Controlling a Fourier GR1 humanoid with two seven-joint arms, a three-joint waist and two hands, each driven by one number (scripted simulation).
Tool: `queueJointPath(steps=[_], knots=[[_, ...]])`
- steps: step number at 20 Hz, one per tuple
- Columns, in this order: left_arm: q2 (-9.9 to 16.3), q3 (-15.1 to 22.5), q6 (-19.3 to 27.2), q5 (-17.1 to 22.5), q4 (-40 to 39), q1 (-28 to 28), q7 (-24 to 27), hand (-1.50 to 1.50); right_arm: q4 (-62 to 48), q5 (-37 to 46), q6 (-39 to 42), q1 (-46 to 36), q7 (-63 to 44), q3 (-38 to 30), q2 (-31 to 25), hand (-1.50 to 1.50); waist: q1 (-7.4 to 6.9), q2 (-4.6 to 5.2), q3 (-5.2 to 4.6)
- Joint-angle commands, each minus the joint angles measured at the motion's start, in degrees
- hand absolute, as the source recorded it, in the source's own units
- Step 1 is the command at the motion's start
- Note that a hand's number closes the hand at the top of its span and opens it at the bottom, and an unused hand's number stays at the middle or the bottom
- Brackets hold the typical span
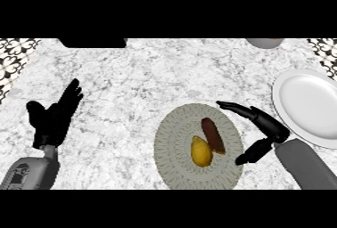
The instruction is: Pick the lemon from the placemat and place it in the plate
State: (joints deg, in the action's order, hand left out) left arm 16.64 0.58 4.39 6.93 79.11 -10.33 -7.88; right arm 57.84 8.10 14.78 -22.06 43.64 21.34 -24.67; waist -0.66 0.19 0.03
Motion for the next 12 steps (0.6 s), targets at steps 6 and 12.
queueJointPath(steps=[6,12], knots=[[-2.9,0.2,0.7,-1.3,1.5,2.4,0.6,0.0,9.2,8.3,4.2,-0.8,-13.0,3.7,-0.6,-1.5,0.89,-0.4,-0.08],[-0.7,-2.2,-2.0,-0.6,-0.6,-1.1,-1.6,0.0,9.5,16.5,2.7,-2.7,-18.3,5.8,2.1,-1.5,0.56,-0.18,-0.05]])
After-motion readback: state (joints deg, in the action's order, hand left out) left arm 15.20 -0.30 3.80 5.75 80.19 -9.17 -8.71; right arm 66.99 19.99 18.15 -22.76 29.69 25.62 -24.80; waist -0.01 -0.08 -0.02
